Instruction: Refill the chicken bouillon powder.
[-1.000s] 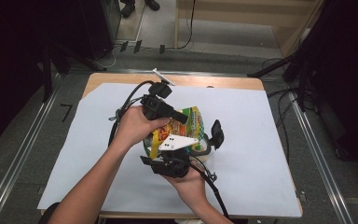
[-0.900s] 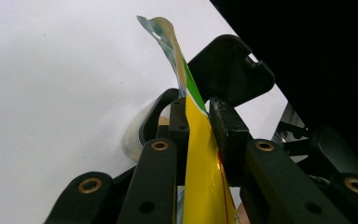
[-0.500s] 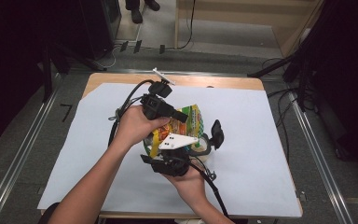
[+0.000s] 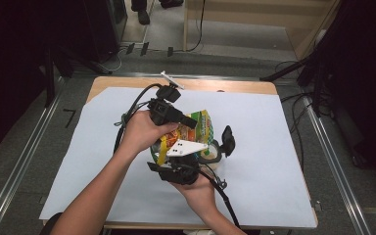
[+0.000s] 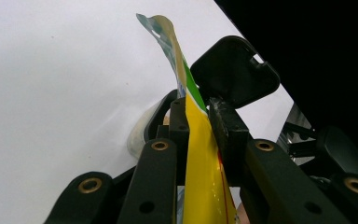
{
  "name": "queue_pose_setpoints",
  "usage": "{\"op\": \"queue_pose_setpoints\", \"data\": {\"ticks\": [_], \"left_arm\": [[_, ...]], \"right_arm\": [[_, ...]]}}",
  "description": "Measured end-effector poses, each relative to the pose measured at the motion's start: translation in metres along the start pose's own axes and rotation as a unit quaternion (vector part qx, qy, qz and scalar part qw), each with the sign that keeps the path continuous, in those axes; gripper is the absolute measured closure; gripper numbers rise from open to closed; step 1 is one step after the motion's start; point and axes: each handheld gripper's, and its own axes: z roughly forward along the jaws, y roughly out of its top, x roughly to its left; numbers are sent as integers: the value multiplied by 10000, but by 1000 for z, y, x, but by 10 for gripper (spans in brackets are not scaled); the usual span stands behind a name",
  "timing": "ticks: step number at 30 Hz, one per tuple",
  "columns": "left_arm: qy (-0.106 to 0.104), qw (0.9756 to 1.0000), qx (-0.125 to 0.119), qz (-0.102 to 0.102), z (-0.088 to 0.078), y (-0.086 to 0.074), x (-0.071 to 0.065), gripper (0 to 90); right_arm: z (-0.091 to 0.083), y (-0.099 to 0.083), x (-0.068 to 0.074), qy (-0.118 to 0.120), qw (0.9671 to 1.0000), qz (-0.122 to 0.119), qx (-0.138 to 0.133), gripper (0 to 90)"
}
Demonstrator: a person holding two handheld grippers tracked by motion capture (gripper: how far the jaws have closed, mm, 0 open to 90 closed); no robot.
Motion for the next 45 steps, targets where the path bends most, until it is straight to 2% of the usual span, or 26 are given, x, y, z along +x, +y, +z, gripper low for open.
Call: {"op": "queue_pose_setpoints", "data": {"ticks": [26, 45], "left_arm": [[-57, 10000, 27, -39, 1, 1, 2, 802], [-93, 9999, 44, 40, 3, 1, 3, 803]], "right_arm": [[0, 0, 0, 5, 10000, 10, 8, 684], [0, 0, 0, -21, 10000, 0, 25, 685]]}}
